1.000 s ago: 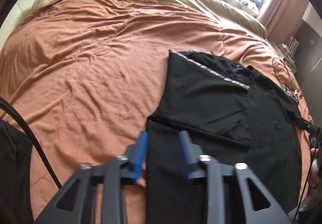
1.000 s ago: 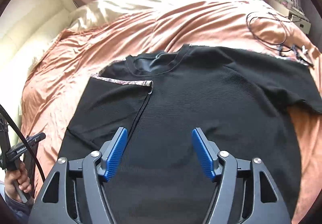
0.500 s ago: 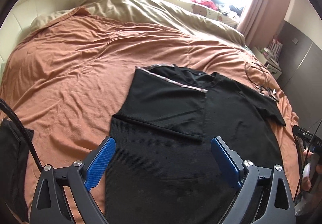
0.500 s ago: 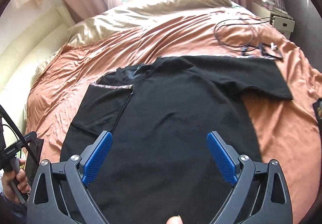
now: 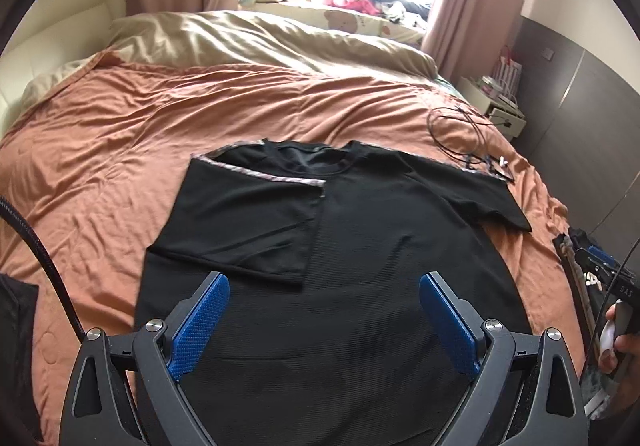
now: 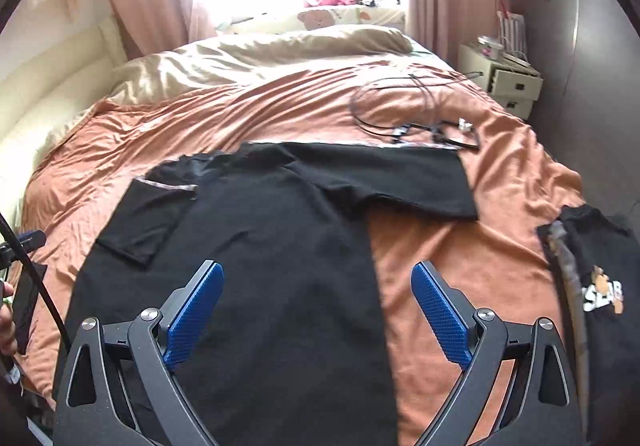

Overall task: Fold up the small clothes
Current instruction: 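Open both grippers and lift them off the folded shirt, then move the right gripper to the other side edge of the shirt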

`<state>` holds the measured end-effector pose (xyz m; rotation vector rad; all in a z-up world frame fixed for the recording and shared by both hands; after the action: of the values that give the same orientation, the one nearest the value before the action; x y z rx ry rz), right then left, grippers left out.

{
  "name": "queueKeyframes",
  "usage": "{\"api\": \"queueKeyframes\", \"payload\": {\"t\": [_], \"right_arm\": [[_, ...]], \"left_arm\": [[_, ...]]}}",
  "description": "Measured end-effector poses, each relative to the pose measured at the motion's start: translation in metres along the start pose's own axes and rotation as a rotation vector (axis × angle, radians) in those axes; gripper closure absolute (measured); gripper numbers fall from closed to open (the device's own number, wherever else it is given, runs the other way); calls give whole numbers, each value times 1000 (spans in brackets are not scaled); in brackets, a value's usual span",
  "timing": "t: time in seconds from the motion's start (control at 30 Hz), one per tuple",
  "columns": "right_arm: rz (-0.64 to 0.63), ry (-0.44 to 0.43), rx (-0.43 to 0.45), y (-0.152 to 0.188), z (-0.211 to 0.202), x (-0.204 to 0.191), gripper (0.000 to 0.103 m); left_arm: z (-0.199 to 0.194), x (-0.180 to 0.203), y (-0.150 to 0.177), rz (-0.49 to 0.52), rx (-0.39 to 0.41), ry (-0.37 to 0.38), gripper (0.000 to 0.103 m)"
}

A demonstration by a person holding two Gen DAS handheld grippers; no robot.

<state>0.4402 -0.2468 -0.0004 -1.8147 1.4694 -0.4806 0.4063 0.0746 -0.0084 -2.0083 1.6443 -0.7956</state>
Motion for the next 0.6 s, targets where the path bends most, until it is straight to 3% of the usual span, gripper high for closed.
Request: {"api": "queueKeyframes", "payload": {"t": [0.6], "right_arm": [[105, 21, 7, -19, -4, 77, 7]], "left_arm": [[47, 99, -28, 117, -14, 50, 6]]}}
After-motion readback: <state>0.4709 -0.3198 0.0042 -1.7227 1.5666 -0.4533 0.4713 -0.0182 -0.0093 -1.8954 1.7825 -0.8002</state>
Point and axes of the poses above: each gripper's, at about its wrist camera, not at the fingertips, and z roughly the way its jaws point, x to its right, y to its underside, the point moved 1 cm from there along z, roughly the way its jaws point
